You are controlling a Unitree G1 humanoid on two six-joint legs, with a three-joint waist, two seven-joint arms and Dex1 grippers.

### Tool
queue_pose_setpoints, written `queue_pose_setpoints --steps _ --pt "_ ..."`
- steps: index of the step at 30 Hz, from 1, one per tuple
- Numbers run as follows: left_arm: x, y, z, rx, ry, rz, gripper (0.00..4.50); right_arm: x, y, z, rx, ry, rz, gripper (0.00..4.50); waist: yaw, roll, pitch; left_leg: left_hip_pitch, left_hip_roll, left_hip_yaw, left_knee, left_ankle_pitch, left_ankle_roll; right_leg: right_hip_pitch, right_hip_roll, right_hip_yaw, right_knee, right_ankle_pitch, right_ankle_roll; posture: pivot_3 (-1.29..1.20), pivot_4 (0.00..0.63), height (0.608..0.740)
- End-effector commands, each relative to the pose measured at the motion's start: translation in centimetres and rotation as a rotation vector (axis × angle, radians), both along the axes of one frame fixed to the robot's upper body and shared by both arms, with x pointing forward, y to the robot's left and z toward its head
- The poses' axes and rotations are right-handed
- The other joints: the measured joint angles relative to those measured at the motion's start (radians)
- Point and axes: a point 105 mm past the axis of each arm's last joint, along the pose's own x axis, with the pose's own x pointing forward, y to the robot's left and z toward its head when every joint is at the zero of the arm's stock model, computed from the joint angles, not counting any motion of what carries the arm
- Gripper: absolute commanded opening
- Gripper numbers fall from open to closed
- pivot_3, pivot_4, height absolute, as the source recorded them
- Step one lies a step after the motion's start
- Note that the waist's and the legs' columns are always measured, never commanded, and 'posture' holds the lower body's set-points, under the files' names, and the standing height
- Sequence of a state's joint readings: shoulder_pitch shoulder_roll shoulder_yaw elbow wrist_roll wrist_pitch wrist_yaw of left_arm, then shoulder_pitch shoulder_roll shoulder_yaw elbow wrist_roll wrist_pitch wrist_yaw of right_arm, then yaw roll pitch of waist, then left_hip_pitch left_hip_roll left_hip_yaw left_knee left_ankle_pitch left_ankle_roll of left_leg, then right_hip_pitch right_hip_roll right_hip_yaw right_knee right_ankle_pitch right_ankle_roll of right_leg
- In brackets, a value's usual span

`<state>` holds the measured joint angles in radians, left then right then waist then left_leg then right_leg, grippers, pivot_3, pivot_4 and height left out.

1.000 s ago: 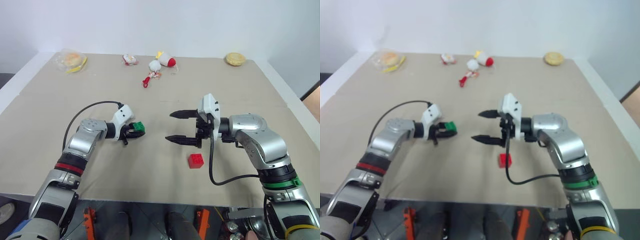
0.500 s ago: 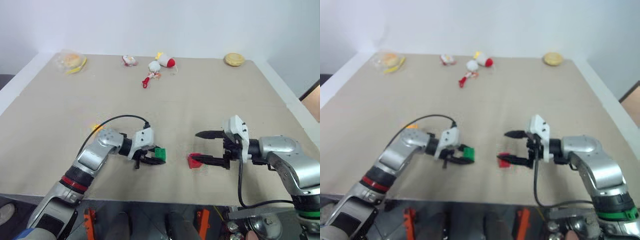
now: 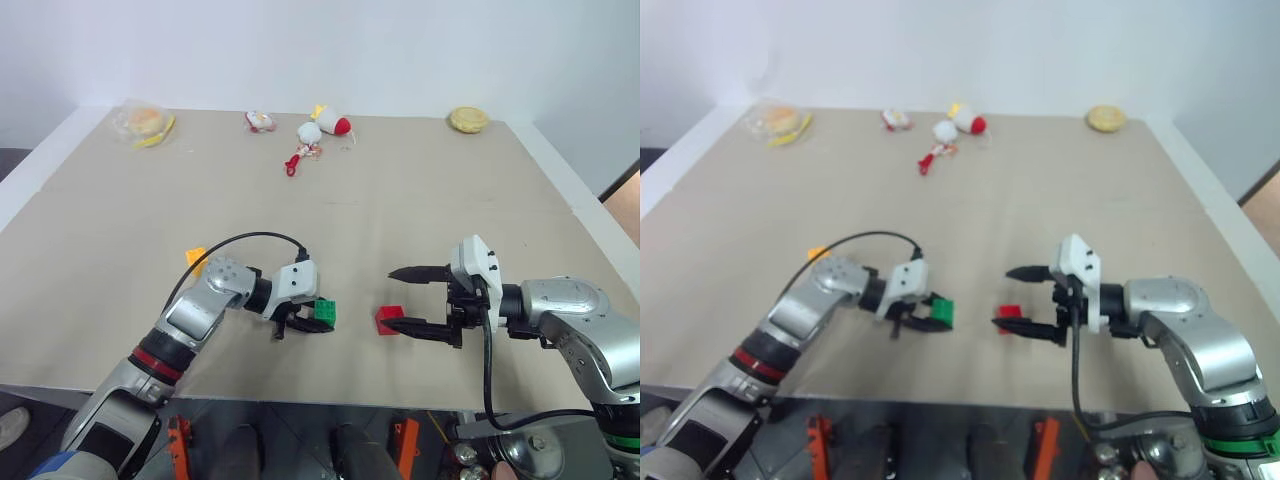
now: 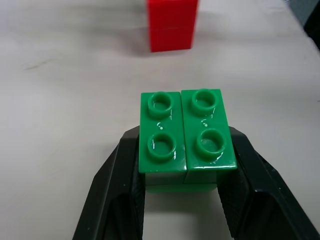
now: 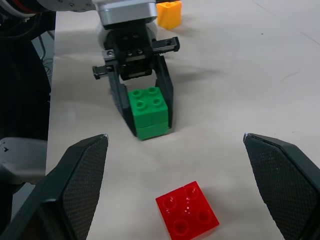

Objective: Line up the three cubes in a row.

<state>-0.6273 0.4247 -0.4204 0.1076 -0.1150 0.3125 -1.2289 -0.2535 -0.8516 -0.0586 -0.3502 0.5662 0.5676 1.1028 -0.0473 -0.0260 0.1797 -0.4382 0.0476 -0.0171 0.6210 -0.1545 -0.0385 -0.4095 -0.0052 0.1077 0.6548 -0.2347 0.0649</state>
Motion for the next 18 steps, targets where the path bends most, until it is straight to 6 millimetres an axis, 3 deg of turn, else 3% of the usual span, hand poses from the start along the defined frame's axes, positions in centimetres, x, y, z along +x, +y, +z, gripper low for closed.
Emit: queue_pose_setpoints --steps 1,3,5,11,15,18 --pt "0.0 -0.4 0.7 -0.005 -0.025 -0.01 1.36 0.1 0.1 1.7 0.006 -0.069 0.011 4.5 0.0 0.0 0.0 0.0 0.0 0.0 0.0 0.0 0.0 0.0 0.0 0.0 0.0 0.0 0.0 0.0 0.15 0.736" --pt "-0.1 -0.4 0.7 -0.007 -0.015 -0.011 1.36 0.2 0.2 1.8 0.008 -0.072 0.015 4.5 0.0 0.0 0.0 0.0 0.0 0.0 0.0 0.0 0.0 0.0 0.0 0.0 0.0 0.0 0.0 0.0 0.15 0.736" --pt "-0.4 -0.4 0.8 -0.018 0.008 -0.022 2.4 0.3 0.3 1.9 0.01 -0.075 0.019 4.5 0.0 0.0 0.0 0.0 0.0 0.0 0.0 0.0 0.0 0.0 0.0 0.0 0.0 0.0 0.0 0.0 0.15 0.736" --pt "-0.9 0.1 2.4 -0.08 0.029 -0.027 4.46 0.3 0.5 2.3 0.02 -0.085 0.031 4.5 0.0 0.0 0.0 0.0 0.0 0.0 0.0 0.0 0.0 0.0 0.0 0.0 0.0 0.0 0.0 0.0 0.15 0.736" --pt "-0.2 1.8 5.4 -0.194 0.018 0.079 4.46 0.3 1.2 3.1 0.052 -0.111 0.05 4.5 -0.001 0.0 0.0 0.0 0.0 0.0 0.0 0.0 0.0 0.0 0.0 0.0 0.0 0.0 0.0 0.0 0.15 0.736" --pt "0.7 4.8 8.1 -0.295 -0.009 0.214 4.46 1.0 2.3 4.1 0.094 -0.153 0.053 4.5 -0.005 0.0 0.0 0.001 0.001 -0.001 0.0 0.0 0.0 0.0 0.001 0.0 0.0 0.0 0.0 0.0 0.15 0.736"
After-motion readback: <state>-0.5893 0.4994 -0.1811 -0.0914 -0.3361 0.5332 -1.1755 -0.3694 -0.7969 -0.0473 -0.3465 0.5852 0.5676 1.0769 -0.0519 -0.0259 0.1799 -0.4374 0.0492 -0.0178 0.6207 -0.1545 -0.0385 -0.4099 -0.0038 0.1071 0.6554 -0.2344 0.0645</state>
